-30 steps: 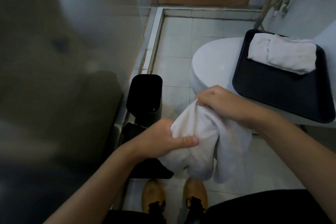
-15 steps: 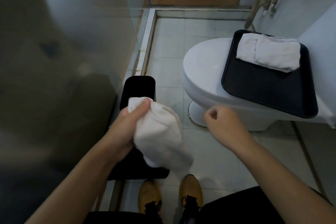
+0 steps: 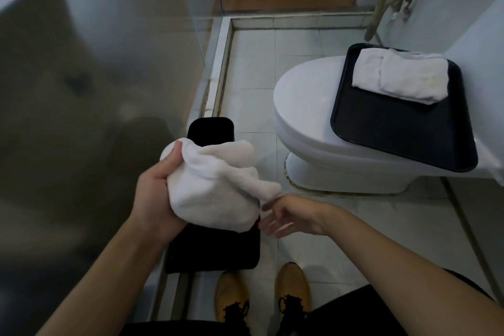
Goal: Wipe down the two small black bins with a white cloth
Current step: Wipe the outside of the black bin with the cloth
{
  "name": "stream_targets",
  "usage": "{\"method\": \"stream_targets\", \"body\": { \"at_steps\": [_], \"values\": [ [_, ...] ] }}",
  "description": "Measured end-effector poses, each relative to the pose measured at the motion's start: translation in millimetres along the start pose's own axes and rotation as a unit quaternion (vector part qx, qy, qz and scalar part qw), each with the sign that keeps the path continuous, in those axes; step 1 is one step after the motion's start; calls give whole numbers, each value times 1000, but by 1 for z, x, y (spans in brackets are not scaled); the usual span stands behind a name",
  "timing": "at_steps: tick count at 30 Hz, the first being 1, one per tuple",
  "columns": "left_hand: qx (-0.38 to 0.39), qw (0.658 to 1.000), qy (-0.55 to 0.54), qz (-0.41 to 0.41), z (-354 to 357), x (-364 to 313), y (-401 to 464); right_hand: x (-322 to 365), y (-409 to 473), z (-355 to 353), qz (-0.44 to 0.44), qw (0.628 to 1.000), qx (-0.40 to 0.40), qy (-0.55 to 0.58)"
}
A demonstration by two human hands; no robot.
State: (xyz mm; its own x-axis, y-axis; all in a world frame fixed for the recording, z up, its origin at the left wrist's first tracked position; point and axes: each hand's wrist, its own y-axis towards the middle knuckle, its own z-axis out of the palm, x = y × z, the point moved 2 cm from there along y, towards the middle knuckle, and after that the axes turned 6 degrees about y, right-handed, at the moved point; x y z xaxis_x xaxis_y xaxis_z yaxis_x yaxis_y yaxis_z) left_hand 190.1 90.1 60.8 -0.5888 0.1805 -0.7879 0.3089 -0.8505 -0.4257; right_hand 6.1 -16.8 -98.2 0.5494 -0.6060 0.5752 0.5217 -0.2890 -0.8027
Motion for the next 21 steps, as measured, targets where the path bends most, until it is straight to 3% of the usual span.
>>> {"method": "stream_targets", "body": {
  "at_steps": [2, 4, 6, 9, 16, 18, 21],
  "values": [
    [2, 1000, -15, 4, -6, -3, 0, -6, 8, -8, 9, 990, -129, -61],
    [-4, 1000, -20, 8, -14, -4, 1, -12, 13, -11, -24, 988, -155, -4],
    [-8, 1000, -26, 9, -18, -5, 2, -13, 17, -5, -54, 993, -60, 89],
    [3, 999, -37, 2, -22, -5, 2, -9, 13, 11, -68, 996, 45, 41],
    [1, 999, -35, -7, -26, -7, -2, -12, 6, 31, 23, 968, 247, 36],
    [-5, 999, -33, 1, -24, -10, -6, -9, 4, 32, 18, 962, 263, 76],
    [26, 998, -49, -1, -18, -11, -9, -3, 0, 31, -25, 977, 207, 53]
  ]
}}
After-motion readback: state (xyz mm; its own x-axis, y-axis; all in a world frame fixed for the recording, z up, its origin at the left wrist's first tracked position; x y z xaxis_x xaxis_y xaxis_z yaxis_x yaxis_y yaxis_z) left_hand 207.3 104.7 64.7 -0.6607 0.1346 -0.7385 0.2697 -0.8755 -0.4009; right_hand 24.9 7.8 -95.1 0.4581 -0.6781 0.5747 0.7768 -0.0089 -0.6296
